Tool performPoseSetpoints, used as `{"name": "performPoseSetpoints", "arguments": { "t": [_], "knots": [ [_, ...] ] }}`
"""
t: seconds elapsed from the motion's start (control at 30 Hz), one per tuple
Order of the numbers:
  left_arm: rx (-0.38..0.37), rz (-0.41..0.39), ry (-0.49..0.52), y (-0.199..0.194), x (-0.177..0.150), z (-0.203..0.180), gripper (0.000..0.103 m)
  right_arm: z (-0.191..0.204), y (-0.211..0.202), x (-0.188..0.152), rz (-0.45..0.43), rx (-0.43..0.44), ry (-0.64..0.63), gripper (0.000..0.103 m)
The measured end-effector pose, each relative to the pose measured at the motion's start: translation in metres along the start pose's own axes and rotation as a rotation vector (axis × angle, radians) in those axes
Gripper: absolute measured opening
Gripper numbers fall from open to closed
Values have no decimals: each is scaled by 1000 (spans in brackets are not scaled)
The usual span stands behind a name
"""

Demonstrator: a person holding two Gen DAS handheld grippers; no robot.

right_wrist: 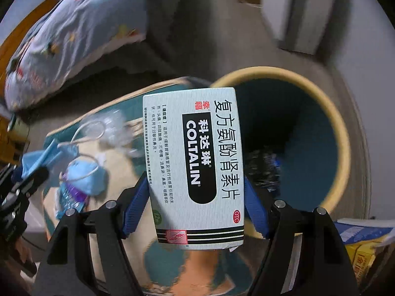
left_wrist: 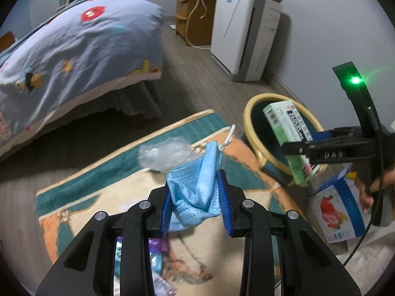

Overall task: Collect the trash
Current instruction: 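Carry the COLTALIN box over the bin with the right tool while the left tool carries the mask, then open the right tool to drop the box into the bin while the left tool opens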

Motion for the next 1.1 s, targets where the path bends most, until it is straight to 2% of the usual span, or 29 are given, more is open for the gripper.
{"name": "performPoseSetpoints", "arguments": {
  "t": [0.17, 0.37, 0.67, 0.97, 1.1],
  "knots": [
    [-28, 1, 30, 17, 6, -30, 34, -41, -2, -3, -21, -64, 76, 71],
    [-61, 10, 58, 36, 11, -61, 34, -75, 0, -4, -10, -90, 126, 71],
    [-167, -43, 15, 54, 24, -97, 34, -109, 7, -12, 6, -141, 192, 71],
    [-181, 6, 28, 89, 19, -125, 35, -120, 9, -15, 34, -154, 210, 71],
    [-178, 33, 34, 104, 17, -130, 42, -119, 12, -13, 45, -162, 207, 71]
  ]
}}
Point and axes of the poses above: each gripper's, at about its wrist camera, not at the fingertips, and y roughly the way its jaws point, z to its left, x to its top, the point moved 1 cm from there along y, roughly the way its jaws point, and after that the axes turned 10 degrees about -z, right-handed, at the moved point
